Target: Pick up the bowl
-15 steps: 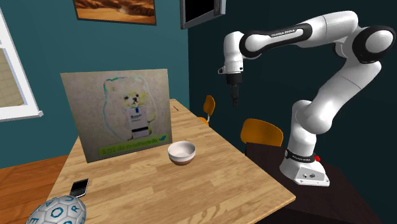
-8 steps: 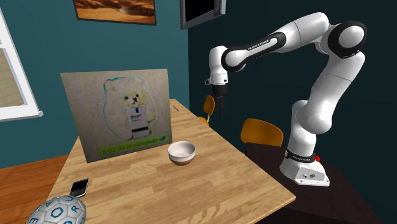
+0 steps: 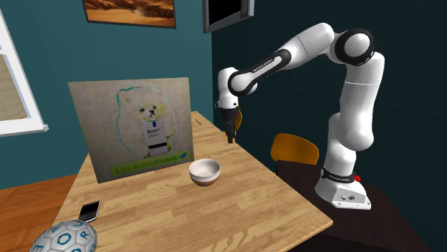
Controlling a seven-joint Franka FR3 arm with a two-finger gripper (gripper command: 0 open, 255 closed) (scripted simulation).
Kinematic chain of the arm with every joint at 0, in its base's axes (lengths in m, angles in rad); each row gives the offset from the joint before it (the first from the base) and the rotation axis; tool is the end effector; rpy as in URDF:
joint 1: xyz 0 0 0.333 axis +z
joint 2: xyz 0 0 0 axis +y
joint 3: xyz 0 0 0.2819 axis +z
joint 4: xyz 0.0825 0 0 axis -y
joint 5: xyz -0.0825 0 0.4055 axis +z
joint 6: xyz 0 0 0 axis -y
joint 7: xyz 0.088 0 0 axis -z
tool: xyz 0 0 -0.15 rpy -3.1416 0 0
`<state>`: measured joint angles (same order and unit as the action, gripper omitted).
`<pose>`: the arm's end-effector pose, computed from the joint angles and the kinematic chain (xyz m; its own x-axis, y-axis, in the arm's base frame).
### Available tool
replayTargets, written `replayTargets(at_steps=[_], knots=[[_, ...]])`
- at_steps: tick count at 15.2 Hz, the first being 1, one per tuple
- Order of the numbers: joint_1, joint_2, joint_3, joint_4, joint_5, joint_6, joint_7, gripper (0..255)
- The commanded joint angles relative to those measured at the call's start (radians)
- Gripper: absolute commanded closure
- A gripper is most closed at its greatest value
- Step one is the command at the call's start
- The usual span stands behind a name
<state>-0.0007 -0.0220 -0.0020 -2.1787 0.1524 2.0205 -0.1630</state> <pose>0.5272 0.0133 0.3015 0.9887 0.0926 -0.1176 0.0748 -0.9862 -0.1476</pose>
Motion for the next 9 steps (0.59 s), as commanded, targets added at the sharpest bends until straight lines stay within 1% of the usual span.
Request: replayTargets(at_steps=[1, 5, 9], knots=[[0.002, 0.084, 0.001, 0.048, 0.006, 0.036, -0.007, 0], [0.002, 0.241, 0.004, 0.166, 0.015, 0.074, -0.018, 0], [0.002, 0.4, 0.007, 0.307, 0.02, 0.091, -0.025, 0]])
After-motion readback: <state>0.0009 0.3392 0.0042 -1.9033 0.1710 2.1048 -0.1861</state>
